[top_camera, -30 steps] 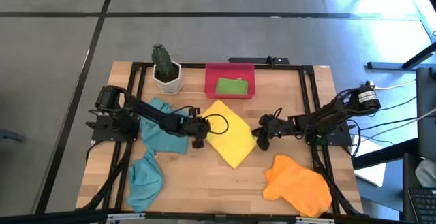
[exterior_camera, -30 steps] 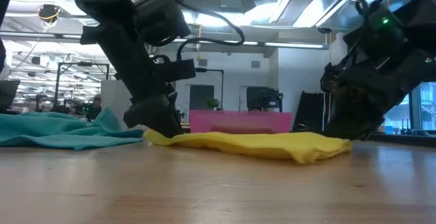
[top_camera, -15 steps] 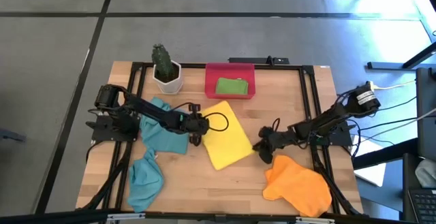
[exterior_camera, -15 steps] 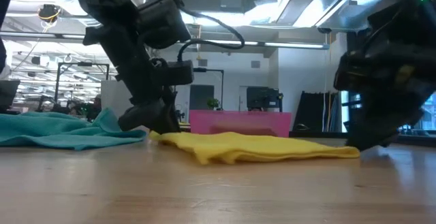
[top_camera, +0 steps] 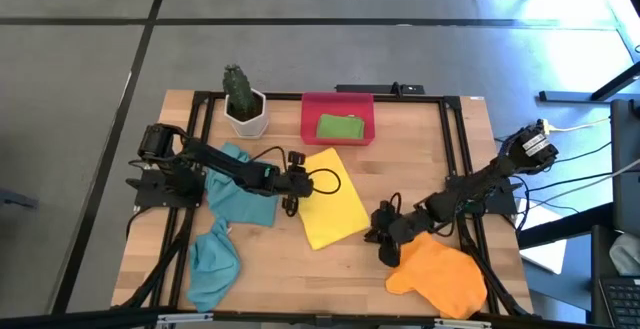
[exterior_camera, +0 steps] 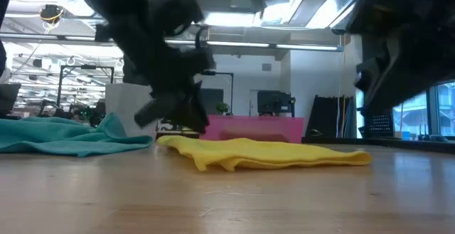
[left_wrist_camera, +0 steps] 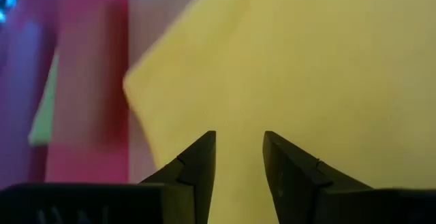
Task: Fold microfiber towels
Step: Fold the yellow microfiber towel
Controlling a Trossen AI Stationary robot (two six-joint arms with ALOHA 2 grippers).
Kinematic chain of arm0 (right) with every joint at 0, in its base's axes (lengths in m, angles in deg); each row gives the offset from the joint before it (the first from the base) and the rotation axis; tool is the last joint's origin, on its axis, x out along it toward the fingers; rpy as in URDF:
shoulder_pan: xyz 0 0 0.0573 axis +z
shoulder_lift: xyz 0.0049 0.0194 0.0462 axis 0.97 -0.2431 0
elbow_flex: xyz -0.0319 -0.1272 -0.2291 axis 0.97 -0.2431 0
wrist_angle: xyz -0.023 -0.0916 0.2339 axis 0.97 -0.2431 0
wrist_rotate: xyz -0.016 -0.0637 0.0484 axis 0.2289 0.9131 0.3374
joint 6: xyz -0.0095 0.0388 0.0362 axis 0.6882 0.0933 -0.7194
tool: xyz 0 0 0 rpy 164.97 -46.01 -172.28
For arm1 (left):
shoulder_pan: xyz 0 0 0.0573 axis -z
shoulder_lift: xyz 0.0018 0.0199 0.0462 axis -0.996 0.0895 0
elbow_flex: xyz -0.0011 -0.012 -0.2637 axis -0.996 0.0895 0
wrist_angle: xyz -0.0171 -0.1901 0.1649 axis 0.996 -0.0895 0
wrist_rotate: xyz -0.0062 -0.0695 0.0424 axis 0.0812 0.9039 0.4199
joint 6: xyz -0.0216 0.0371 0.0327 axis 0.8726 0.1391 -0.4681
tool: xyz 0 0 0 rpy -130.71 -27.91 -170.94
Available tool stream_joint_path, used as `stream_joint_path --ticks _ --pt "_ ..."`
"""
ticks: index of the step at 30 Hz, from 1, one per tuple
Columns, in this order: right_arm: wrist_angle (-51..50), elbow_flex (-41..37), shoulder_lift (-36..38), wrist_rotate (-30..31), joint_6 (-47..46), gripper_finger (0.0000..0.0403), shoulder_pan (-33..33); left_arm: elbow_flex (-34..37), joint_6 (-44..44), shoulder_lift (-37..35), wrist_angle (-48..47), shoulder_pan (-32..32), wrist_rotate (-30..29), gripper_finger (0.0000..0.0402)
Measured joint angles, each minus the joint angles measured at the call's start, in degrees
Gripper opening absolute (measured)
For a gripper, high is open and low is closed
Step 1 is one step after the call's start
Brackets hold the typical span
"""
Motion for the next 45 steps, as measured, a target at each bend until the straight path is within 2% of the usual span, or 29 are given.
stream_joint_path --ticks 4,8,10,14,19,25,32,35,42,45 --pt "-11.0 5.2 0.0 5.0 7.1 0.0058 0.8 -0.8 1.4 -2.9 0.5 3.6 5.2 0.0114" --pt "-14.6 6.7 0.0 7.9 10.2 0.006 0.6 -0.9 2.8 -3.2 2.6 8.3 11.9 0.0114" --pt "-15.1 6.7 0.0 7.8 14.9 0.0067 0.5 -0.9 3.0 -2.7 3.4 10.7 12.6 0.0114" --pt "-18.0 6.4 0.1 7.8 25.5 0.01 0.5 -0.9 4.5 -1.3 4.8 13.9 12.5 0.0114" --pt "-20.2 6.4 -0.7 7.8 32.0 0.0161 0.5 -0.9 6.1 1.2 9.4 15.4 14.3 0.0114" --pt "-20.1 6.4 -1.7 10.2 31.4 0.0214 0.5 -1.0 6.0 4.7 13.4 15.4 18.0 0.0115" --pt "-19.6 6.4 -1.7 11.2 30.6 0.0225 0.5 -3.5 4.6 7.0 14.3 17.5 19.0 0.0117" --pt "-19.3 6.4 -1.7 11.2 30.4 0.0225 0.5 -4.7 4.8 7.1 14.2 18.5 18.5 0.0137" --pt "-19.3 6.4 -1.7 12.0 29.1 0.0225 0.5 -7.3 5.2 9.5 11.4 19.8 13.9 0.0212" --pt "-19.2 6.4 -1.7 12.2 29.0 0.0225 0.5 -8.1 4.5 11.7 8.3 19.6 12.6 0.0226"
